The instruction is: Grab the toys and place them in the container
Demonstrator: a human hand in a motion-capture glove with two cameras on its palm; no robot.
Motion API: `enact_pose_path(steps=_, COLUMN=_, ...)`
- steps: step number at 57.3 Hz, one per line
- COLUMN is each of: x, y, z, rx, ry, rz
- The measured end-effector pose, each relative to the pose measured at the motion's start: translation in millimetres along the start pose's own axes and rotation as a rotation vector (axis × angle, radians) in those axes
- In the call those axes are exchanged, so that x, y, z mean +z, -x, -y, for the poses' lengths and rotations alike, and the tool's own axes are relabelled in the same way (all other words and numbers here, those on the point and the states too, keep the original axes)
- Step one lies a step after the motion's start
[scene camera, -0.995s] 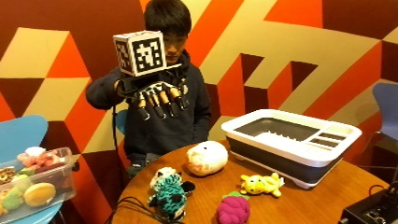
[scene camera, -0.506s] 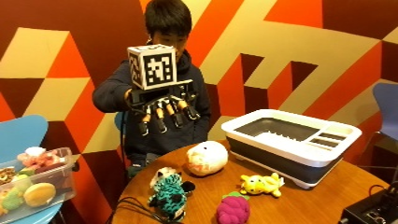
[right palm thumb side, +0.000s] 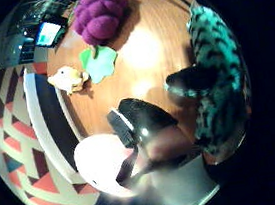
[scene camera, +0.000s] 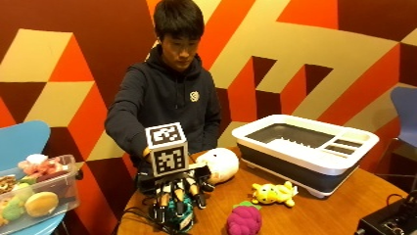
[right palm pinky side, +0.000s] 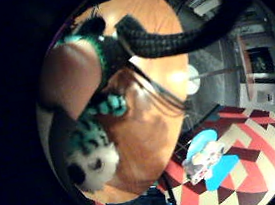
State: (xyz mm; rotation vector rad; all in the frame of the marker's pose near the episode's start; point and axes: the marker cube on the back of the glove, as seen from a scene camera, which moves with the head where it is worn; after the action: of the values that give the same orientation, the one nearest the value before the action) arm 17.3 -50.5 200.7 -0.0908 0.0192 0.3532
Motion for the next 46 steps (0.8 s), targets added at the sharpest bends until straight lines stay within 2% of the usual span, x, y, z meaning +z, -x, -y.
enact_pose_path(steps=11, x=14.6, y=-7.3, z=-3.7, rx=0.035, ry=-0.054, rz=-0.045)
enact_pose_path(steps=29, x=-1.4, y=-19.5, z=-10.3, rx=-0.039, ry=-0.15, rz=-0.284)
enact_pose_path(steps=38, x=-18.3, y=-29.7, z=-28.8, rx=-0.059, ry=-0.056, rz=-0.261)
enact_pose_path(steps=46, x=-57.6, y=-36.2, z=-53.2, rx=-0.059, ry=0.039, rz=-0.123)
